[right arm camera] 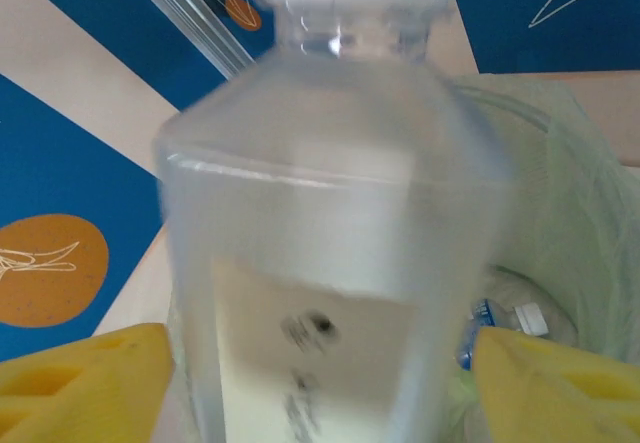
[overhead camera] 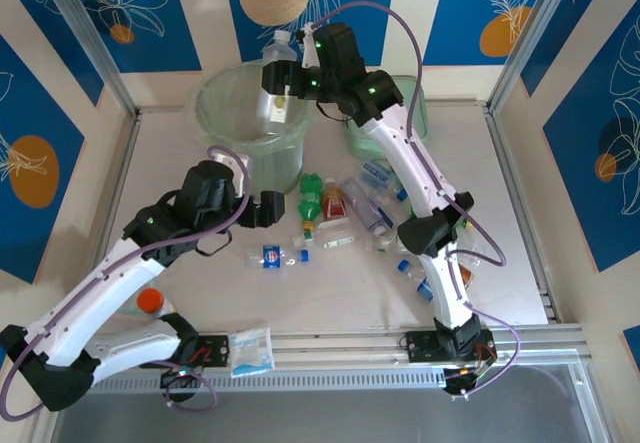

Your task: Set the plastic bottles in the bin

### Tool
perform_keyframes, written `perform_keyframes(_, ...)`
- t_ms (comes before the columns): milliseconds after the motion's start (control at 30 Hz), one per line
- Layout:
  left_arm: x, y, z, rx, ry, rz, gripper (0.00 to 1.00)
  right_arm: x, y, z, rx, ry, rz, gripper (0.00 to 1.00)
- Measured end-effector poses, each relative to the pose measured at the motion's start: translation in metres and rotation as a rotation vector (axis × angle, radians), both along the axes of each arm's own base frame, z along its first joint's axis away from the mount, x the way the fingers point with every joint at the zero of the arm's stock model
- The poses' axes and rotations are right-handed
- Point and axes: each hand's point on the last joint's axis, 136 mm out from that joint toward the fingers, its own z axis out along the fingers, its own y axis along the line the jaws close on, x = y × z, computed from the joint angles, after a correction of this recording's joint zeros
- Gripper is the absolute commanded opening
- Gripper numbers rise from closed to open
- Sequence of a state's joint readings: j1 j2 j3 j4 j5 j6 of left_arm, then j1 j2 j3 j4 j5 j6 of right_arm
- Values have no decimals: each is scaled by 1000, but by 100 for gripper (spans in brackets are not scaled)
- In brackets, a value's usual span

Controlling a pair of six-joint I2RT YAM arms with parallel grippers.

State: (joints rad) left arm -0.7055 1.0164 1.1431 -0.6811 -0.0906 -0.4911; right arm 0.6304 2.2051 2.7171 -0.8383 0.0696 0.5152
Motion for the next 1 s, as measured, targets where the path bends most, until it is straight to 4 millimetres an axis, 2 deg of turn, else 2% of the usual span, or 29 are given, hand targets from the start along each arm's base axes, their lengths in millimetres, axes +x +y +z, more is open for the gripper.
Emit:
perform_keyframes(133, 0, 0, -1, 2, 0, -1, 97, 5, 5, -10, -5, 11, 11, 87)
perform_keyframes(333, 0, 0, -5, 11, 5, -3, 100, 1, 7, -7, -2, 7, 22, 87)
perform_keyframes(467, 0, 0, -13, 32, 10, -13, 99, -11, 5, -1, -17, 1, 19, 86)
perform_keyframes(567, 0, 0, -33, 66, 42, -18, 99, -31, -5, 2, -48, 5, 6, 86)
perform_keyframes(667, 0, 0, -62, 116, 103, -19, 99, -59, -26, 3, -74, 6, -17, 87)
perform_keyframes(833, -2, -3, -114, 196, 206, -33, 99, -111, -85, 3, -76, 7, -87, 88)
perform_keyframes(1000, -3, -6, -151, 261, 283, -47, 99, -155, -138, -22, -73, 39, -169, 88)
